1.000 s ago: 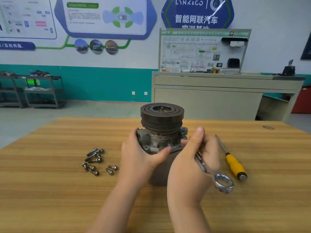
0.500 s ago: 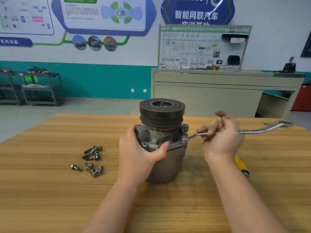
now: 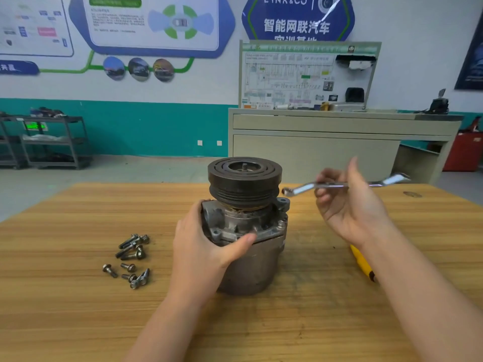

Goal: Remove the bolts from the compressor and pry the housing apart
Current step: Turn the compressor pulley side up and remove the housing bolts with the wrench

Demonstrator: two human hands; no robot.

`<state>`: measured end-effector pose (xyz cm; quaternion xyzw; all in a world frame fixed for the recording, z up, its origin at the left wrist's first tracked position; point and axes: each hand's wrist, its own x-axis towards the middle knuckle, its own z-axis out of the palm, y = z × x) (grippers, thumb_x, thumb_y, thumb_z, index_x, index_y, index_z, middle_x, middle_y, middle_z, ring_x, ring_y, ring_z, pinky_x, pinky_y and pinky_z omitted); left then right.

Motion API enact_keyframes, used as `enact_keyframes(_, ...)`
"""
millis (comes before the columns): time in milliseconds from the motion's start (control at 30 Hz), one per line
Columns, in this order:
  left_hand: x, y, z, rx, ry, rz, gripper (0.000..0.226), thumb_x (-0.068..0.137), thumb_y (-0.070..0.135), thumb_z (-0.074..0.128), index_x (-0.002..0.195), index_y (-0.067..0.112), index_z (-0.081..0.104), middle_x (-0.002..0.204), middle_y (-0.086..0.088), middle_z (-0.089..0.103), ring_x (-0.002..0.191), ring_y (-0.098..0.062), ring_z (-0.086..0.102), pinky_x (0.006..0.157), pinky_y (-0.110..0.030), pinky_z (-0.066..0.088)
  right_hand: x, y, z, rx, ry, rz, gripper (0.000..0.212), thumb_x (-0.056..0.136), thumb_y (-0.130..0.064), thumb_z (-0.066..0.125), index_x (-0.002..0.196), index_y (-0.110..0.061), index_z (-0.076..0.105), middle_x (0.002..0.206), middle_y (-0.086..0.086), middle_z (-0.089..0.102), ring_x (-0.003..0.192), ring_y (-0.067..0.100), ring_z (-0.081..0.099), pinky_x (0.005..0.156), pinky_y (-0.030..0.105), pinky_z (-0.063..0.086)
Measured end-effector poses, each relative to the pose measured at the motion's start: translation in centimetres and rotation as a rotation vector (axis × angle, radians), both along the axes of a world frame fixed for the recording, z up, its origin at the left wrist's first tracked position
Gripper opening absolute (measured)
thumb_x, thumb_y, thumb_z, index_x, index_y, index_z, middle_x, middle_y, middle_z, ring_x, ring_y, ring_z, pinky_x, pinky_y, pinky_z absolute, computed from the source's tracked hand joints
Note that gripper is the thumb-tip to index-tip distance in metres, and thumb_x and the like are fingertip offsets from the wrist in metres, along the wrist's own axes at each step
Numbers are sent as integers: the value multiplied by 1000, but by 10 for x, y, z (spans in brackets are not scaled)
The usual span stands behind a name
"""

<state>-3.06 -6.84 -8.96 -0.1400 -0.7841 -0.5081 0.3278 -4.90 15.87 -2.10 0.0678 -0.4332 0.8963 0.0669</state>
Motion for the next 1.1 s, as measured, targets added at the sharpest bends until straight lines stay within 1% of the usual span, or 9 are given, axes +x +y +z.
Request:
enact_keyframes(167, 9, 16, -6, 4, 18, 180, 68, 50, 76, 65, 102, 34, 53, 99, 19, 57, 98, -10, 45, 73, -14, 36, 34, -15, -7, 236, 282, -323, 22, 69, -31, 71, 55, -15, 69, 63, 6, 69, 53, 16, 66, 51, 20, 54)
enact_keyframes(267, 13, 23, -9, -1, 31, 262, 75, 53, 73, 67, 108, 24, 53, 102, 14, 53, 95, -7, 36, 74, -10, 32, 44, -32, -23, 502, 355, -590, 31, 74, -37, 71, 57, -11, 65, 60, 5, 70, 49, 20, 68, 51, 25, 55)
enact_keyframes(367, 16, 24, -10, 3, 12, 264, 88, 54, 70, 68, 121, 15, 53, 114, 5, 54, 106, -15, 41, 82, -18, 29, 47, -42, -34, 663, 415, -725, 37, 85, -40, 67, 61, -13, 62, 58, 0, 69, 51, 14, 68, 57, 24, 53)
enact_keyframes(533, 21, 24, -11, 25, -13, 250, 105, 56, 62, 72, 141, 8, 39, 136, -3, 43, 126, -18, 38, 102, -29, 30, 57, -67, -33, 1066, 683, -1070, 42, 93, -29, 56, 55, -14, 46, 57, -8, 44, 53, 5, 41, 51, 9, 31)
enact_keyframes(667, 21, 21, -12, 55, 0, 208, 107, 52, 55, 74, 141, 9, 37, 133, 3, 34, 122, -11, 36, 100, -30, 34, 57, -104, -33, 1278, 580, -1240, 37, 94, -23, 52, 59, -13, 51, 63, -5, 40, 48, 9, 33, 46, 12, 18)
enact_keyframes(767, 20, 21, -13, 78, 8, 179, 108, 52, 57, 73, 142, 11, 35, 130, 13, 26, 122, -5, 32, 103, -23, 33, 55, -105, -34, 1081, 549, -1235, 38, 94, -21, 49, 57, -12, 48, 61, -7, 38, 50, 7, 33, 46, 8, 22)
enact_keyframes(867, 21, 21, -11, 94, 23, 149, 114, 50, 69, 71, 141, 13, 35, 130, 14, 30, 116, 10, 27, 95, 5, 20, 52, -87, -36, 791, 598, -1123, 39, 91, -22, 48, 53, -19, 40, 52, -8, 34, 52, 0, 37, 52, 6, 27)
enact_keyframes(1000, 13, 15, -13, 113, 42, 113, 104, 48, 73, 73, 134, 26, 39, 120, 19, 44, 107, 21, 36, 89, 5, 27, 30, -61, -27, 108, 258, -554, 54, 89, -38, 48, 39, -18, 47, 44, 3, 47, 32, 10, 35, 35, 16, 28)
enact_keyframes(1100, 6, 10, -14, 132, 60, 85, 98, 45, 67, 79, 127, 38, 35, 115, 33, 40, 110, 27, 35, 86, 1, 31, 4, -46, -17, -31, -11, -201, 71, 99, -53, 35, 37, -18, 43, 43, 2, 44, 26, 9, 27, 29, 13, 20)
